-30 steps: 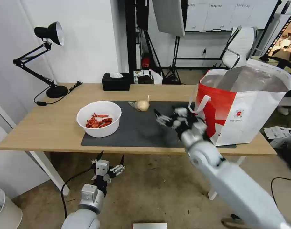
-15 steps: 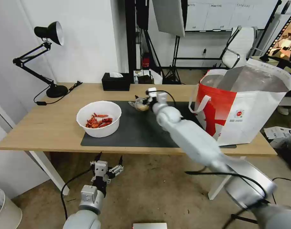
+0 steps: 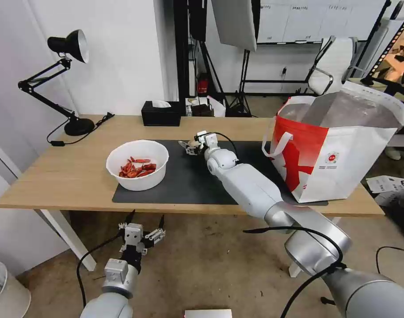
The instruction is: Pick up the trash from the table and place it into the takeout bag.
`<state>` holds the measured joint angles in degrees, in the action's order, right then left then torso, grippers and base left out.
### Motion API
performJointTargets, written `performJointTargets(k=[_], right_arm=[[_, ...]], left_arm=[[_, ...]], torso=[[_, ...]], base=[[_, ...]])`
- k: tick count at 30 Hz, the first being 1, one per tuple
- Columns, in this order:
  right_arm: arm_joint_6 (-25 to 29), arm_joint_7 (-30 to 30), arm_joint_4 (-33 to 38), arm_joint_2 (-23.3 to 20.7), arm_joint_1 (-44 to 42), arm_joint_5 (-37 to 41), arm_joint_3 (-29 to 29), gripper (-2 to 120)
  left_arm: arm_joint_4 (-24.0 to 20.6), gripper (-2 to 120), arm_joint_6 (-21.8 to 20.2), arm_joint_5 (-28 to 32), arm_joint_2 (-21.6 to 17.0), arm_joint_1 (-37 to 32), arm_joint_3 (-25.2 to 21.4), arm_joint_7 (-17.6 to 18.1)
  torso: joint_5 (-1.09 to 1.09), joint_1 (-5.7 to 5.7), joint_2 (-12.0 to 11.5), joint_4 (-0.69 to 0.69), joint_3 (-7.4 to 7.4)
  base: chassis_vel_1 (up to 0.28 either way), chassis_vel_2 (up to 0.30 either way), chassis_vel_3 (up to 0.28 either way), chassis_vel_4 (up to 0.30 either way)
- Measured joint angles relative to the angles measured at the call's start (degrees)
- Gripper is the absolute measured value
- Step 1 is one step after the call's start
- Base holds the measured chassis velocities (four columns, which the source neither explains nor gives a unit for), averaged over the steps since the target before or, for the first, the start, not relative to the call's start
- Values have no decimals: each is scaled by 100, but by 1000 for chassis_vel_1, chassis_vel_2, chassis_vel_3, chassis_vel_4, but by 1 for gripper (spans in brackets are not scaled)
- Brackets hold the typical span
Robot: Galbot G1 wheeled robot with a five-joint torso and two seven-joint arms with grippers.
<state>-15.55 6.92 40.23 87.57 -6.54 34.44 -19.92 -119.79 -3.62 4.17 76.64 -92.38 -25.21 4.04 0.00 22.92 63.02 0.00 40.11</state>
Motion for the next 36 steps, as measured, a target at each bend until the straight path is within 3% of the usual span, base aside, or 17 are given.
performJointTargets(k=[4, 8, 13, 16, 18, 21, 29, 36], right_arm=[[-37, 79, 105, -32, -2, 37, -13, 96], [-203, 336, 578, -295, -34, 444, -285, 80], [-312, 531, 815, -436, -57, 653, -430, 70], [-483, 703, 997, -516, -84, 788, -533, 52], [-512, 723, 1008, -515, -90, 802, -533, 50], [-674, 809, 1097, -481, -146, 898, -532, 34], [-755, 898, 1162, -458, -214, 1022, -487, 7], [-665, 1134, 1820, -808, -287, 1283, -286, 3]], left_arm=[[-20, 100, 2, 26, -28, -7, -34, 0], [-73, 100, 4, 90, -164, -17, -120, 1], [-108, 100, 37, 128, -197, -20, -152, 3], [-146, 100, 50, 152, -221, -34, -172, 7], [-147, 100, 51, 153, -221, -35, -172, 7], [-155, 100, 55, 153, -204, -38, -153, 14], [-188, 100, 58, 151, -190, -73, -152, 25], [-209, 100, 60, 149, -186, -84, -149, 37]], torso=[[0, 0, 0, 0, 0], [1, 0, 0, 0, 0], [0, 0, 0, 0, 0], [1, -1, 0, 0, -1], [1, 0, 1, 0, 0], [1, 0, 1, 0, -1], [0, -1, 1, 0, -1], [1, 0, 0, 2, 2]], base=[[0, 0, 0, 0], [0, 0, 0, 0], [0, 0, 0, 0], [0, 0, 0, 0], [0, 0, 0, 0], [0, 0, 0, 0], [0, 0, 0, 0], [0, 0, 0, 0]])
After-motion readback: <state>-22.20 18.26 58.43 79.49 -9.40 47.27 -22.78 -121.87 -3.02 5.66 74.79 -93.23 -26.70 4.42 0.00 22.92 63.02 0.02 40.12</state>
